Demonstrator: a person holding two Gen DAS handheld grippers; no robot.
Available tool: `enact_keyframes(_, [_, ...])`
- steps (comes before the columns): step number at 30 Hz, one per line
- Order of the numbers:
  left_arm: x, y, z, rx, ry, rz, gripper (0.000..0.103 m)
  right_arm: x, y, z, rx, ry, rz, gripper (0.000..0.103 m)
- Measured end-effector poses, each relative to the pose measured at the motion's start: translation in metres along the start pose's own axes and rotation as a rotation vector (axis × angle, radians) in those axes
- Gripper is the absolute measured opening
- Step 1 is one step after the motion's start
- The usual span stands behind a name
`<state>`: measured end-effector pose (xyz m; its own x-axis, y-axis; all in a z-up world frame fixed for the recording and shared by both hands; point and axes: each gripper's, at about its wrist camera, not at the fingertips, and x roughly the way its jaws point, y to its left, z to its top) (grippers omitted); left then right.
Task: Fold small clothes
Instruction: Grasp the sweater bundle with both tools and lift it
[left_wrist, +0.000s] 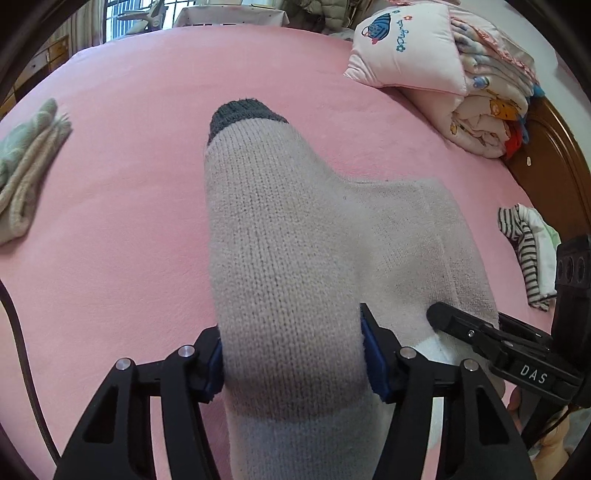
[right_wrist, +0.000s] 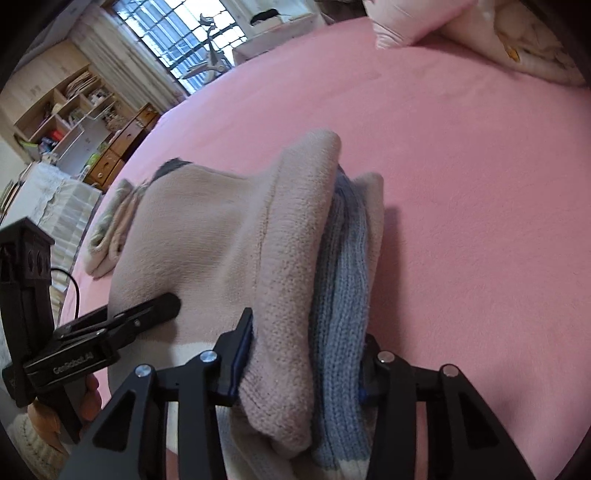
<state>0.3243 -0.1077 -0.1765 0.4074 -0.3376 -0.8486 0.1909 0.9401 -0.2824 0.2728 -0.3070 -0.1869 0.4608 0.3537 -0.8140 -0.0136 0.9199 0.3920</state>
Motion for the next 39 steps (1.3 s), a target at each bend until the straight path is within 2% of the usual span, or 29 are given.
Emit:
enact_keyframes(5, [-0.043,0.015,-0.019,0.004,-0.020,-0.002,0.059,-0.021,0.025,-0.017,-0.004,-0.015,0.037,0.043])
enact_keyframes(11, [-0.105,0.047,-0.030,-0.002,-0.051,0.029,0.059,-0.037,0.084,-0.025,-0.037,-0.027,0.070,0.043])
enact_keyframes(16, [-0.161,0.099,-0.024,-0.011,-0.094,0.067,0.059,-0.039,0.152,-0.007,-0.096,-0.046,0.105,0.043])
enact_keyframes(19, [-0.194,0.136,-0.011,-0.005,-0.137,0.113,0.059,-0.031,0.200,0.011,-0.126,-0.058,0.135,0.043])
enact_keyframes(24, [-0.235,0.213,0.033,-0.028,-0.187,0.183,0.059,0.002,0.286,0.053,-0.144,-0.073,0.191,0.043])
enact_keyframes(29, [-0.253,0.299,0.088,-0.023,-0.225,0.248,0.060,0.043,0.362,0.095,-0.149,-0.104,0.219,0.043])
enact_keyframes(34, [-0.239,0.371,0.139,-0.048,-0.216,0.268,0.060,0.099,0.409,0.138,-0.108,-0.119,0.224,0.043])
enact_keyframes(39, [-0.193,0.419,0.186,-0.048,-0.162,0.288,0.060,0.166,0.416,0.164,-0.028,-0.095,0.212,0.043])
